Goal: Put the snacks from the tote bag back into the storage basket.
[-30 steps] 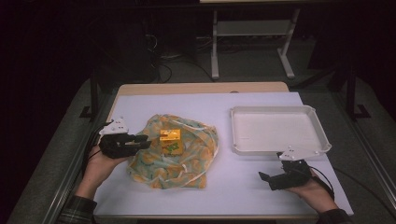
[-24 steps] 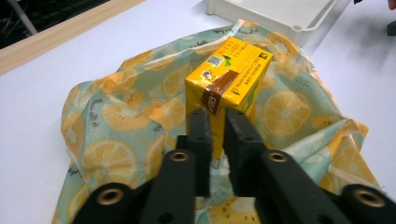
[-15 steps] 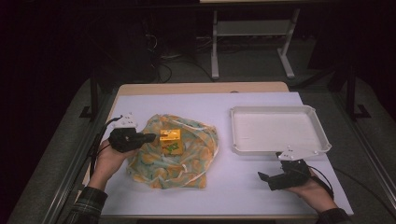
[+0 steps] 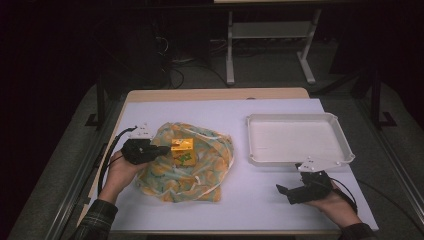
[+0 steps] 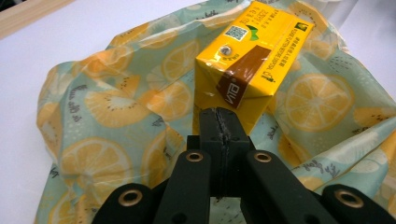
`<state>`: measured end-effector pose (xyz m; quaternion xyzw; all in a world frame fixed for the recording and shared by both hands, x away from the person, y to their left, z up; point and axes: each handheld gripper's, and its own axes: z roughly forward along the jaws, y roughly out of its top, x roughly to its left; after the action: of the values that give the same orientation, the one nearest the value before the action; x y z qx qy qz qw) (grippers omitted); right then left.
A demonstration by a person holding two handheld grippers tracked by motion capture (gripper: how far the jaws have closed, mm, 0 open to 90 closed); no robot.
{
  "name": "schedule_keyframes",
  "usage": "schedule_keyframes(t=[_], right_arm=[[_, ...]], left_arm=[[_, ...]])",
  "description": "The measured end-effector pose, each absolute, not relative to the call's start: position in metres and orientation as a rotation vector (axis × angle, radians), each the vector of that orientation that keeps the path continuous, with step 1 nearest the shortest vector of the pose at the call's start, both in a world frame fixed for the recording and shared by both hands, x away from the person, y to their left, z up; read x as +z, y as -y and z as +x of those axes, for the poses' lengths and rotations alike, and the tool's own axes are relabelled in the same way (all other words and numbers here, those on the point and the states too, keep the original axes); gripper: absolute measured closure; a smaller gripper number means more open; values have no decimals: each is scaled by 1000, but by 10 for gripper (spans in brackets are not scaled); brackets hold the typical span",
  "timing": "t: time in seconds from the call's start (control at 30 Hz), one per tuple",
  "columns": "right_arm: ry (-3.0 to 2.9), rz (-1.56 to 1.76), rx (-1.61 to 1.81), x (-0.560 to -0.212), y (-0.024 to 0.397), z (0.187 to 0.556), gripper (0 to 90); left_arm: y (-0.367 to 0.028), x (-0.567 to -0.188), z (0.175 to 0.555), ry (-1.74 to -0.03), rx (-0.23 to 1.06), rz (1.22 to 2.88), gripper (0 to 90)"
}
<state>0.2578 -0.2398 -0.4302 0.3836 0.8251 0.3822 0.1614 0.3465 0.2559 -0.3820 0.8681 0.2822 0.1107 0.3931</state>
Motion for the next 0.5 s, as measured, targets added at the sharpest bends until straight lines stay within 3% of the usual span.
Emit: schedule_keyframes(t=[0.5], right_arm=[[-2358, 1098, 1092, -430, 240, 258, 11]], left_arm=[[-250, -384, 344, -696, 259, 2231, 897]])
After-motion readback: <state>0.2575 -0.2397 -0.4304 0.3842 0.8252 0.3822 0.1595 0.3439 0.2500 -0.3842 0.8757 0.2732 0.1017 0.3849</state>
